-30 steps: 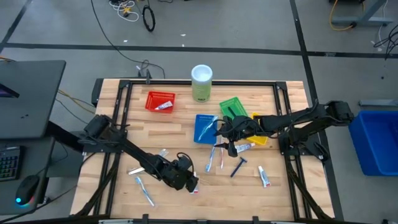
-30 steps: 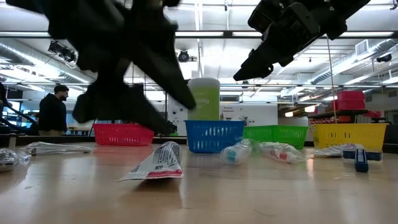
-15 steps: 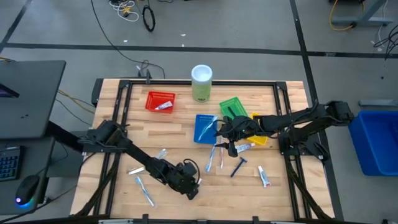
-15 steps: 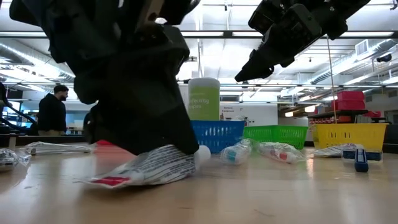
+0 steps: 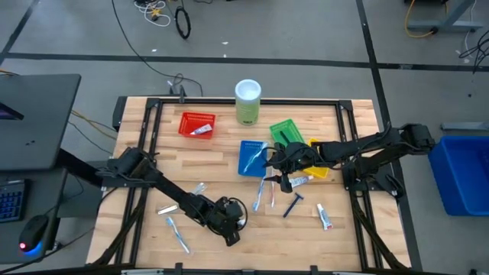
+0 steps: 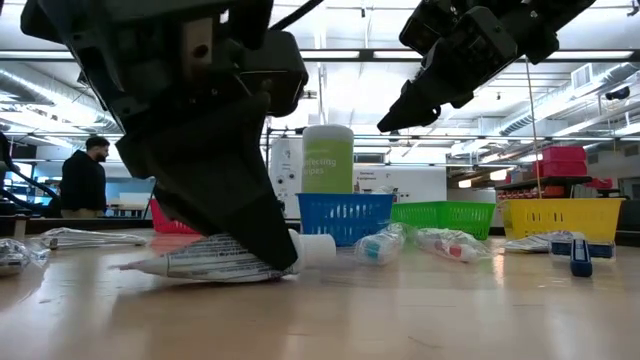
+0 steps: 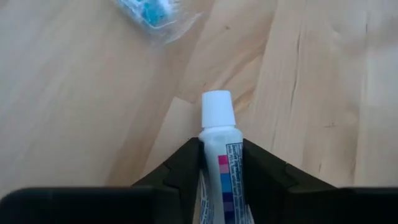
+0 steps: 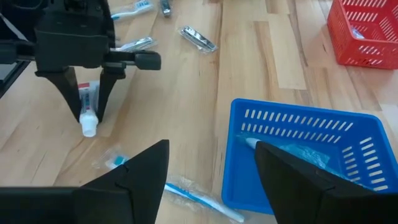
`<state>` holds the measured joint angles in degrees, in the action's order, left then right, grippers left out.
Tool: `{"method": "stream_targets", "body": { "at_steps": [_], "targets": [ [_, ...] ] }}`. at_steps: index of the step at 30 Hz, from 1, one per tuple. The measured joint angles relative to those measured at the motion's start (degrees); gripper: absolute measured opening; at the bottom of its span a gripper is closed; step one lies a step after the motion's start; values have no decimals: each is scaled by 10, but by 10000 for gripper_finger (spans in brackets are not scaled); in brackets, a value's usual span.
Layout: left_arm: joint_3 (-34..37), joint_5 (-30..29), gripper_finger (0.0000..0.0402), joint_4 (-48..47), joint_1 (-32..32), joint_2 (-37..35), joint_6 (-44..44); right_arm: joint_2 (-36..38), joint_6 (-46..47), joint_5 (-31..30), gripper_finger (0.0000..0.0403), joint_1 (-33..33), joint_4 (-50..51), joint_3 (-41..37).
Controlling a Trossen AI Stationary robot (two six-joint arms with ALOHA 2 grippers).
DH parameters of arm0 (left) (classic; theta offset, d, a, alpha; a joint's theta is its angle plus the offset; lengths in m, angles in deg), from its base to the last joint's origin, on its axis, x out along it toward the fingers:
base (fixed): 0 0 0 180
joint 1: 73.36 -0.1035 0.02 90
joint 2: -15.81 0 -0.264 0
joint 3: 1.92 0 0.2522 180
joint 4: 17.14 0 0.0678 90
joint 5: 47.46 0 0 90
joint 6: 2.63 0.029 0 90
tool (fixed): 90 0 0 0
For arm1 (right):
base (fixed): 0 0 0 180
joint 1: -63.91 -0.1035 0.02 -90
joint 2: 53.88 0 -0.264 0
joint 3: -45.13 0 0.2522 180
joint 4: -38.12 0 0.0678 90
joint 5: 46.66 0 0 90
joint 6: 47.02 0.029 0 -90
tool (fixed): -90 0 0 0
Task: Pick & Place Travel size toiletries
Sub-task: Put the white toothpaste into the red bin
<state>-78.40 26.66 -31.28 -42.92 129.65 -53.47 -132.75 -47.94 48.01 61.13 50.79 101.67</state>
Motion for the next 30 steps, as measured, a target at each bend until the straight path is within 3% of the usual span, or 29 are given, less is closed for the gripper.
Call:
{"method": "stream_targets", "body": {
  "at_steps": [7,11,16,22,30],
  "targets": [
    [3,9,75,-31,-13,-34,-56,0,0,0,235,0,0,0],
    [2,-53,71,-85,-24,-98,-59,0,0,0,230,0,0,0],
    [2,-137,69,-273,-71,-189,-59,0,0,0,232,0,0,0],
    [2,-174,62,-479,-198,-250,16,0,0,0,243,0,-3,0],
    [2,-148,62,-498,-412,-262,241,0,6,0,252,0,2,0]
  ]
}}
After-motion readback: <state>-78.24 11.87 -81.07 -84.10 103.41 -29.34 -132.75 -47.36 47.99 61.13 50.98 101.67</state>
